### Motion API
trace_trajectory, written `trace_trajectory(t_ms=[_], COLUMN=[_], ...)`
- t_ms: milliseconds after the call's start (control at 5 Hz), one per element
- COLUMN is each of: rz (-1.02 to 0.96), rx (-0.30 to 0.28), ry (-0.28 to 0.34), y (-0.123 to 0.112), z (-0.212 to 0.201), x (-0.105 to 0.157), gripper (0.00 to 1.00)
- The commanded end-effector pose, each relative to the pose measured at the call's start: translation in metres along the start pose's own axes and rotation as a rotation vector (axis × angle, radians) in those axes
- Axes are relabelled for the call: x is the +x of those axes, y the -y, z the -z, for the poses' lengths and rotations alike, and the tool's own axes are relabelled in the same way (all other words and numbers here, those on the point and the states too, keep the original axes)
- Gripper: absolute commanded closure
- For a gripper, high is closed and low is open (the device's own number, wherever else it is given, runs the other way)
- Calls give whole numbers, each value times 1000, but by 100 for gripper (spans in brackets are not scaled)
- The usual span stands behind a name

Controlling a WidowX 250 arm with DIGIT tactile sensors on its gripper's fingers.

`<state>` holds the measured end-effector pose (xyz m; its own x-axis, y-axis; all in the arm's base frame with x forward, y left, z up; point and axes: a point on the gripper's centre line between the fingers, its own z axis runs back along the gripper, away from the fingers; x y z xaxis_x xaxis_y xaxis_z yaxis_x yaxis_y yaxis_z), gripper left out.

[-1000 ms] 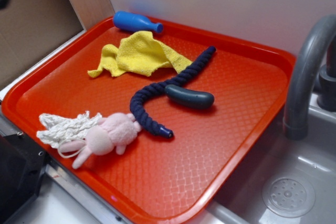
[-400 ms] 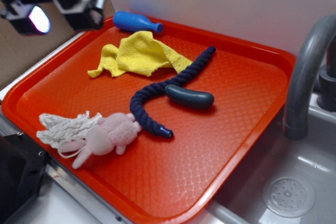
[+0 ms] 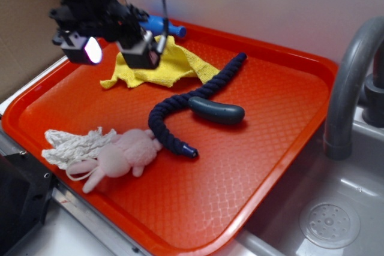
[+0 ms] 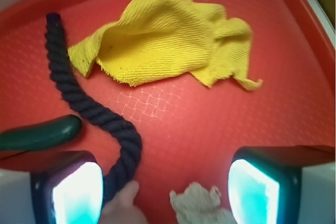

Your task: Grab the blue rope.

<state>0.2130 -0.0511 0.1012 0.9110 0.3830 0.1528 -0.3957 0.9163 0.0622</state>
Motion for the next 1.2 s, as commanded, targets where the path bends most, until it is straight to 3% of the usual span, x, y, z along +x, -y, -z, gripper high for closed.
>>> trace_trajectory(t_ms=[0, 400, 600, 800, 1000], rz=[36, 53, 97, 131, 131], rx=[-44, -99, -103, -103, -76], ry=[-61, -143, -151, -144, -143], y=[17, 19, 22, 23, 20], z=[44, 78, 89, 93, 92], x=[10, 11, 7, 5, 3], gripper=[0, 0, 0, 100, 100])
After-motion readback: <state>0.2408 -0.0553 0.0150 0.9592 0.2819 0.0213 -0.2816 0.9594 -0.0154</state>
